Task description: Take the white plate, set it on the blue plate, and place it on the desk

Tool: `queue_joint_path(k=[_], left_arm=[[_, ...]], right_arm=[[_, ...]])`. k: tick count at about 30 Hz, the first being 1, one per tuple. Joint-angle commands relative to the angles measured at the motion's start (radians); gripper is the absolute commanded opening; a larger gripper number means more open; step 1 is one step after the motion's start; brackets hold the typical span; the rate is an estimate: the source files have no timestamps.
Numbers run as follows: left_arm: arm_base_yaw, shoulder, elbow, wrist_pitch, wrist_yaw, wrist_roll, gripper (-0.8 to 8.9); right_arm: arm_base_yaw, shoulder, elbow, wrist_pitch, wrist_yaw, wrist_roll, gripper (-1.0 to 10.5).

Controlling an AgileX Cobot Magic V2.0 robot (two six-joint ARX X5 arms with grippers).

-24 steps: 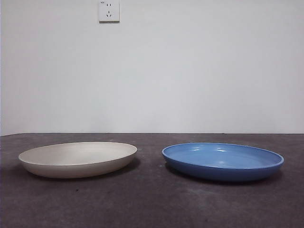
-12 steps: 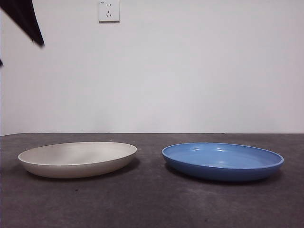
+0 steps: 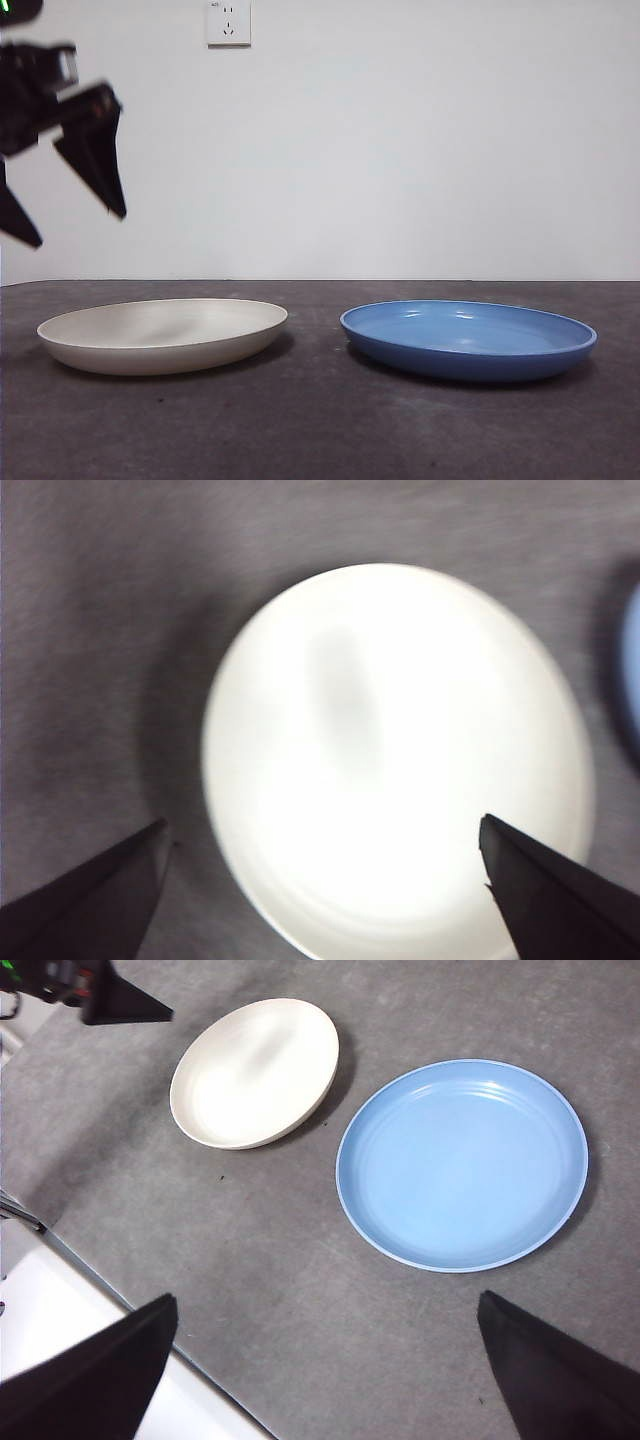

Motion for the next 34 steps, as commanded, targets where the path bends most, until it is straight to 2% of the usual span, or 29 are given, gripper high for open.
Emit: queue_joint_path(k=[1,17,21,27,34], left_arm=[[0.015,0.060,0.021,0.032,-0.003,-0.003,4.91],[0.034,0.243,0.021,0.111,-0.002,-0.006,4.82],[0.034,0.259,0.021,0.111,-0.003,-0.008,3.60],[0.033,0.287,0.021,0.107,-0.002,-0.029,3.26],[0.034,0.287,0.021,0.123,-0.002,-0.030,1.11]], right_arm=[[0.002,0.004,0.019,0.010,0.001,0.007,4.8],[0.002,0.005,0.018,0.010,0.001,0.007,4.8],[0.002,0.005,0.018,0.010,0.001,0.007,4.8],[0.002,0.004,0.018,0.010,0.001,0.007,4.8],[0.002,0.005,0.018,0.011,0.001,0.006,4.8]])
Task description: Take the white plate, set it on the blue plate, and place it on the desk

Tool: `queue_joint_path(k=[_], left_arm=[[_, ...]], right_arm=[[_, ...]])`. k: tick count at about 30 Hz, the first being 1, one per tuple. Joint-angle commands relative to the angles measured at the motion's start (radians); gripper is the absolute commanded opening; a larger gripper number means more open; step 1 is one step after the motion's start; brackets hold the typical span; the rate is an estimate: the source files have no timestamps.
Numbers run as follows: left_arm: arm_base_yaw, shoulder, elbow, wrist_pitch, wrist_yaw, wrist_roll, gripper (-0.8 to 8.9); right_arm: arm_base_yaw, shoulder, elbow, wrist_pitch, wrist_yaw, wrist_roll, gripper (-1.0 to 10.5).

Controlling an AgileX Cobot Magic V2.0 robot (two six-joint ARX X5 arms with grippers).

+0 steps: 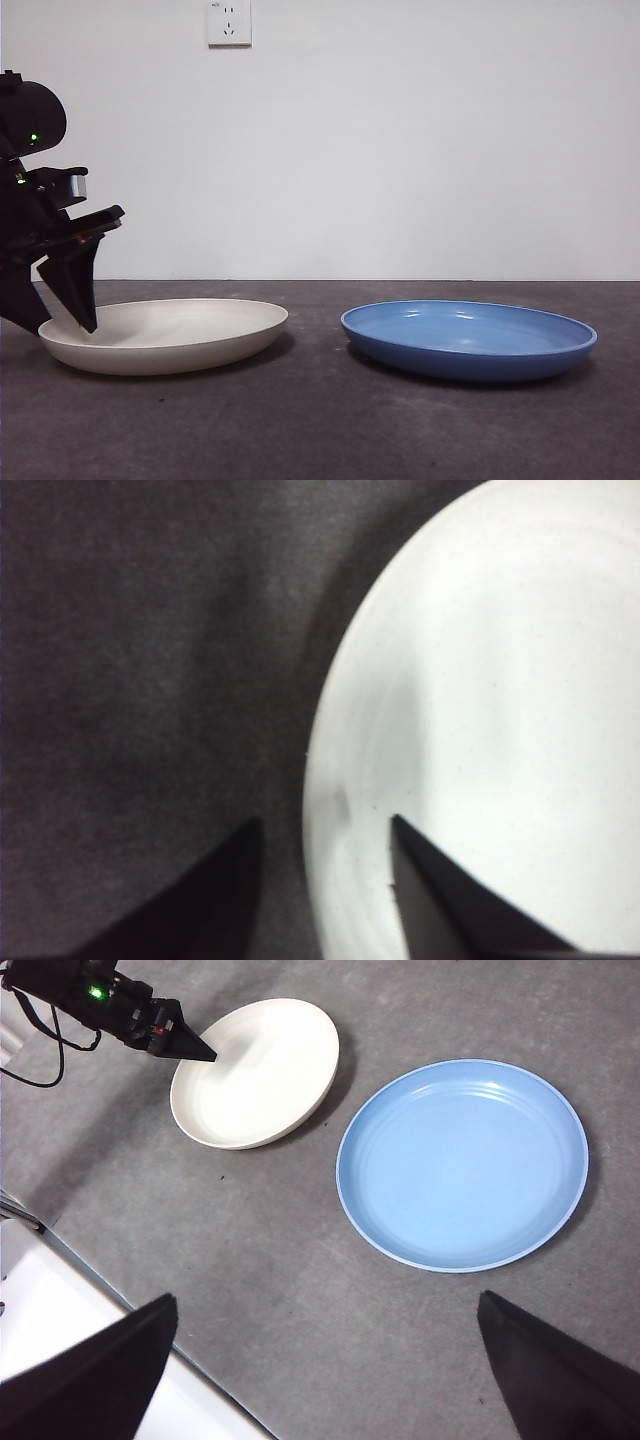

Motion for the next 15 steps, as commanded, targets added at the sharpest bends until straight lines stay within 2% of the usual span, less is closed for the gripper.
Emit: queue_joint_path(k=[1,3,9,15], left_arm=[[0.000,0.016,0.020,0.016,0.001,-0.009,0.71],[0.000,0.016,0.020,0.023,0.001,-0.027,0.06],[0.000,-0.004,0.021,0.035,0.001,-0.043,0.08],[0.000,-0.098,0.035,0.055,0.002,-0.066,0.08]], right_arm=[[0.002,0.005,0.018,0.011,0.002,0.006,4.8],[0.002,0.005,0.018,0.011,0.011,0.006,4.8],[0.002,0.005,0.018,0.010,0.027,0.006,4.8],[0.002,0.005,0.018,0.010,0.027,0.006,4.8]])
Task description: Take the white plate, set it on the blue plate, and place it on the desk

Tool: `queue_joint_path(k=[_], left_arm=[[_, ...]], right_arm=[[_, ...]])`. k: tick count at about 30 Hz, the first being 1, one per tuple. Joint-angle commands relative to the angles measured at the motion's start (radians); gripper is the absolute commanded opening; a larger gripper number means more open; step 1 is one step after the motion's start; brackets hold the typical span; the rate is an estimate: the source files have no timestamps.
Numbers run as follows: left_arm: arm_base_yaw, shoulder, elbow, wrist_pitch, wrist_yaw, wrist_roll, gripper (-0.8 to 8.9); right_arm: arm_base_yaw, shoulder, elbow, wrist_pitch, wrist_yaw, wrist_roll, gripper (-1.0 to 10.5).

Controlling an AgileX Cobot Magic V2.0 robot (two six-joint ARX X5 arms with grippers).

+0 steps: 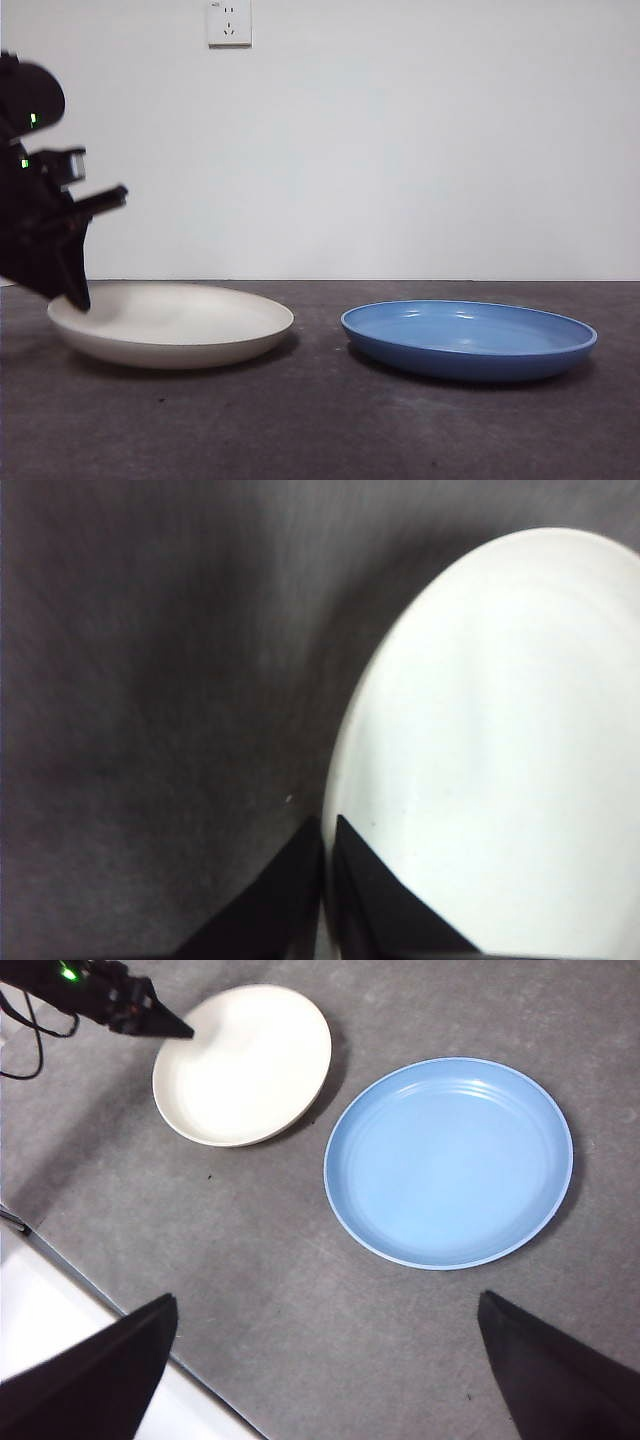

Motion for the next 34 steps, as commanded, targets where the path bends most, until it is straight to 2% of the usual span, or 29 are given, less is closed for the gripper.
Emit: queue_joint_path(k=[1,3,7,12,22,25,30,34], left_arm=[[0.000,-0.053,0.040,0.016,0.002,-0.028,0.08],[0.000,-0.086,0.055,0.008,0.016,-0.042,0.07],[-0.017,-0.145,0.089,0.002,0.127,-0.136,0.08],[-0.098,-0.161,0.134,-0.001,0.135,-0.188,0.08],[-0.347,-0.032,0.281,-0.011,0.047,-0.215,0.09],[-0.394,0.041,0.338,-0.029,0.027,-0.215,0.09],[-0.455,0.173,0.434,-0.039,0.011,-0.216,0.09],[-0.488,0.274,0.507,-0.076,-0.019,-0.208,0.09]], right_arm=[[0.002,0.005,0.018,0.010,0.003,0.006,4.8],[0.002,0.005,0.018,0.010,0.003,0.006,4.8],[0.002,0.005,0.018,0.010,0.003,0.006,4.8],[0.002,0.004,0.018,0.011,0.003,0.008,4.8],[0.002,-0.002,0.023,0.024,0.003,0.060,4.8],[0.002,-0.018,0.033,0.025,0.008,0.075,4.8],[0.002,-0.057,0.079,0.024,0.075,0.090,4.8],[0.002,-0.080,0.126,0.006,0.082,0.098,4.8]])
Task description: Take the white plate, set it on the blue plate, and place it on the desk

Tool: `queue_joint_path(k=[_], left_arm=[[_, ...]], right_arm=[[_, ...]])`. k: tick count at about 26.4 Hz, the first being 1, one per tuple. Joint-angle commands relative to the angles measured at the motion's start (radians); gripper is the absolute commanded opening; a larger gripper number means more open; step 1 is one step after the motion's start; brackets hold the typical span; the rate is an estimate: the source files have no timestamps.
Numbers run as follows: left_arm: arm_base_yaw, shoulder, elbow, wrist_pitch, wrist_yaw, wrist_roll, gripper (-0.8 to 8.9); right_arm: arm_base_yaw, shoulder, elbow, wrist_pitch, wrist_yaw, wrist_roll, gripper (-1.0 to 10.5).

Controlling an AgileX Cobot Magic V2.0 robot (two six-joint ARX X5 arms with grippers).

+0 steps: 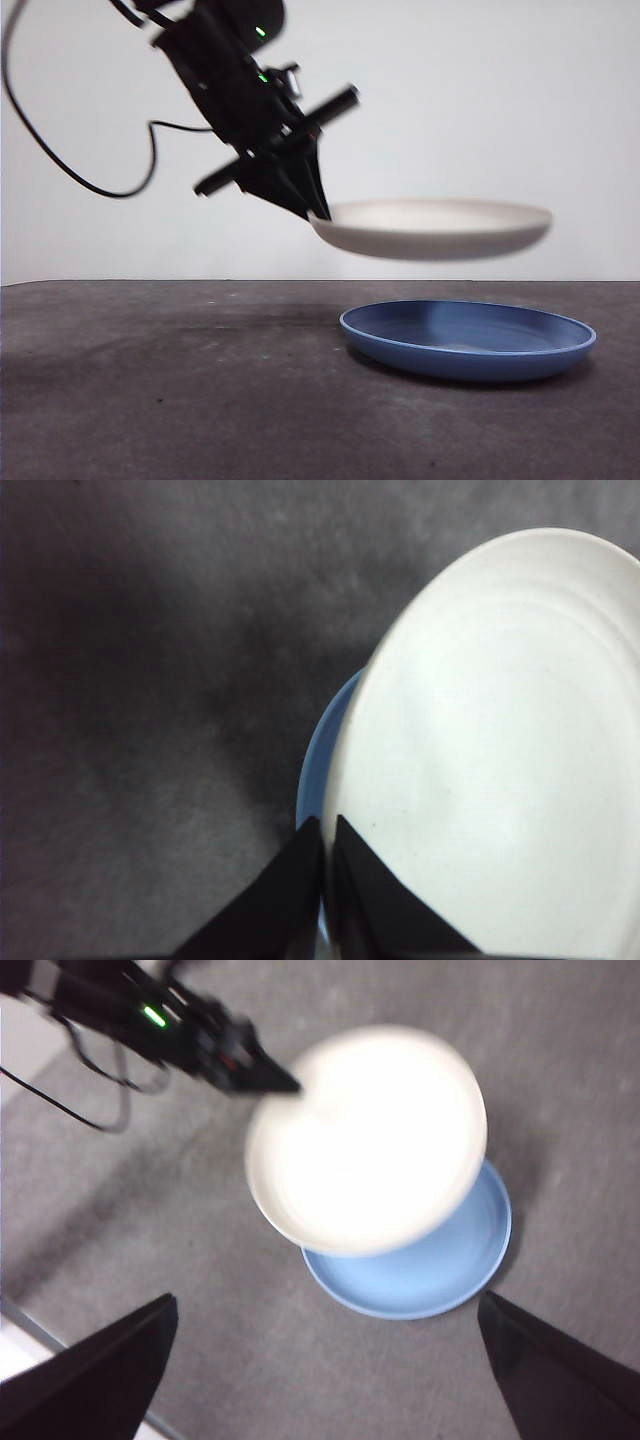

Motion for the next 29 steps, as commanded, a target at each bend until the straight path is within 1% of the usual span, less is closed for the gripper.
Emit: queue_joint_path(k=[1,6,10,14,17,19,20,22,23,24,25,29], left_arm=[[-0.021,0.078,0.058,-0.005,-0.004,0.002,0.09],[-0.045,0.152,0.078,-0.005,-0.006,0.002,0.09],[-0.058,0.186,0.079,-0.003,-0.008,0.002,0.09],[-0.072,0.202,0.079,0.009,-0.012,0.002,0.09],[-0.085,0.204,0.079,0.010,-0.069,0.007,0.09],[-0.086,0.204,0.079,0.013,-0.069,0.024,0.19],[-0.086,0.204,0.079,0.018,-0.069,0.024,0.57],[-0.088,0.204,0.079,0.029,-0.068,0.024,1.81],[-0.090,0.204,0.080,0.028,-0.068,0.024,2.65],[-0.091,0.204,0.080,0.027,-0.068,0.024,3.28],[-0.093,0.204,0.080,0.026,-0.068,0.024,3.69],[-0.096,0.182,0.082,0.021,-0.067,0.031,3.73]], right_arm=[[0.002,-0.004,0.044,-0.009,0.006,0.022,4.8],[0.002,-0.013,0.070,-0.017,0.007,0.026,4.8],[0.002,-0.015,0.070,-0.020,0.027,0.026,4.8],[0.002,-0.015,0.069,-0.024,0.028,0.026,4.8],[0.002,-0.015,0.069,-0.027,0.027,0.026,4.8],[0.002,-0.015,0.069,-0.032,0.027,0.026,4.8],[0.002,-0.015,0.069,-0.032,0.027,0.026,4.8],[0.002,-0.015,0.069,-0.032,0.027,0.026,4.8],[0.002,-0.015,0.069,-0.032,0.027,0.026,4.8],[0.002,-0.015,0.069,-0.032,0.027,0.026,4.8],[0.002,-0.015,0.069,-0.032,0.027,0.026,4.8],[0.002,-0.015,0.069,-0.032,0.027,0.026,4.8]])
